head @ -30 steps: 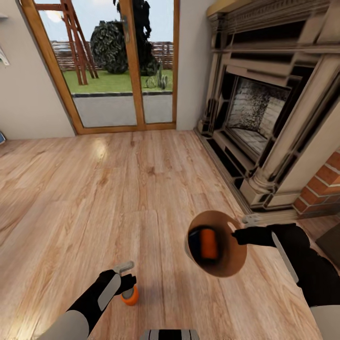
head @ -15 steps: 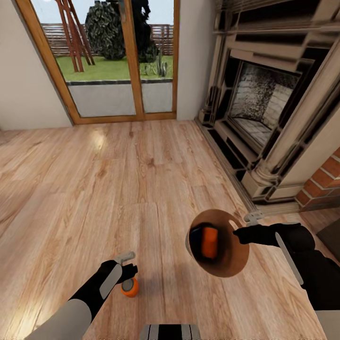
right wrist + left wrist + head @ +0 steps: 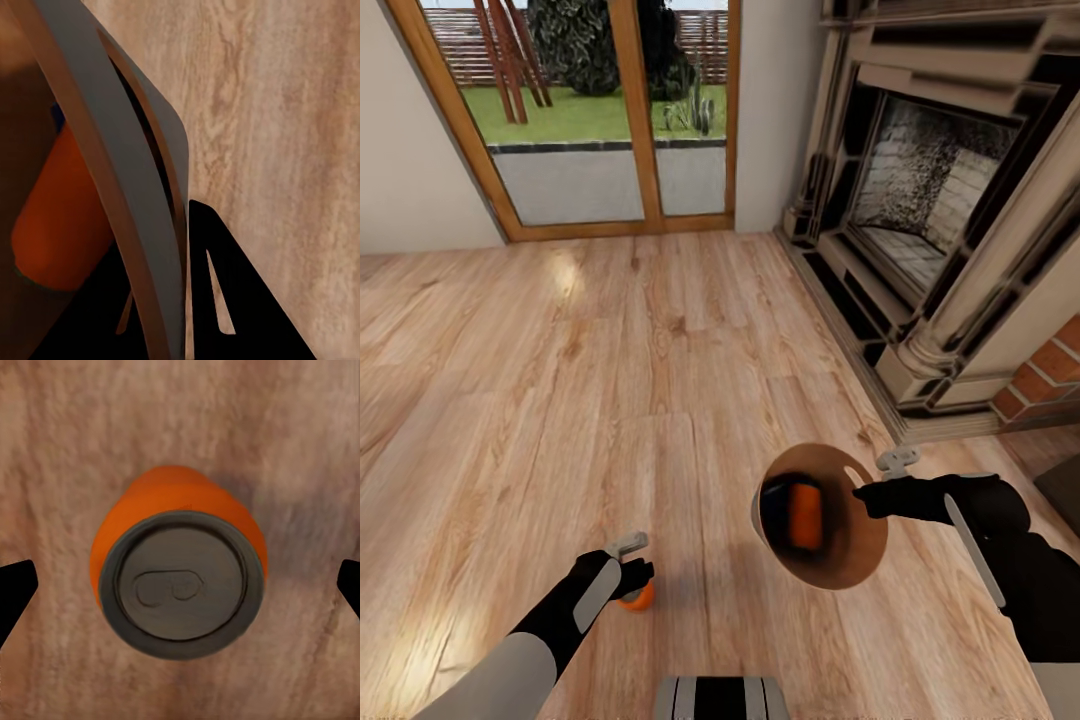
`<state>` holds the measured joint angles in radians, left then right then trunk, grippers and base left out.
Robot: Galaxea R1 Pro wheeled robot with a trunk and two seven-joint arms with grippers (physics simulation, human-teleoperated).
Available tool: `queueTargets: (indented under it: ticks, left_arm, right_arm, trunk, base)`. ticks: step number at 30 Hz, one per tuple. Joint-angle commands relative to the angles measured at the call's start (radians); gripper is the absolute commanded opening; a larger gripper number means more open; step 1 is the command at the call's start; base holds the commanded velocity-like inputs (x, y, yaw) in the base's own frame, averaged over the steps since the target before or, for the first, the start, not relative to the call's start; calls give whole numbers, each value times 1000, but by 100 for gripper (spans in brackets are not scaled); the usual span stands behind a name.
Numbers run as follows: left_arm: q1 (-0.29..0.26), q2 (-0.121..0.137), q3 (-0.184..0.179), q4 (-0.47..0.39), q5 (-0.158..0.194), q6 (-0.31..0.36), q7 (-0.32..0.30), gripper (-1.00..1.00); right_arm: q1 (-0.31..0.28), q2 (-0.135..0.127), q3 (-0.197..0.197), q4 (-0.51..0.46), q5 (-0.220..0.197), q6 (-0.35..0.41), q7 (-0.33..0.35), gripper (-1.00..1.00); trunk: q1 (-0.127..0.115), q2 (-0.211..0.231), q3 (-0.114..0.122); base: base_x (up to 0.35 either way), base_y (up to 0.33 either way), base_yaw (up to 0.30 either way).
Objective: Put the three can of soda from the living room inside the tash can in the kitchen.
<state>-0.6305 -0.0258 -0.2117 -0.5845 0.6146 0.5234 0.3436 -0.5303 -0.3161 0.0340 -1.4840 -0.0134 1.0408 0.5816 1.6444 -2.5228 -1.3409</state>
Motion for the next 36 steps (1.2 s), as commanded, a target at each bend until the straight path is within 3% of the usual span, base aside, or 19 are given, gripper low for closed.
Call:
queueTargets:
  ticks: [1, 12, 30, 36]
  left_arm:
    - [0, 0, 0, 0, 0, 0, 0, 100]
    - [-1, 0, 0, 0, 0, 3, 1, 100]
    - [0, -1, -2, -7, 0, -26, 2, 100]
    - [0, -11, 0, -15, 4, -26, 1, 100]
  right_arm:
    - [0, 0, 0, -2, -31, 6, 6, -100]
    - [1, 0, 0, -9, -34, 6, 6, -100]
    - [4, -1, 0, -10, -34, 6, 6, -100]
    - [5, -1, 0, -10, -34, 6, 6, -100]
  trunk:
    - [0, 0, -4]
    - [5, -3, -46]
    - [5, -3, -46]
    - [8, -4, -70]
  base:
    - [0, 0, 0]
    - [0, 0, 0]
    - [0, 0, 0]
    - [0, 0, 0]
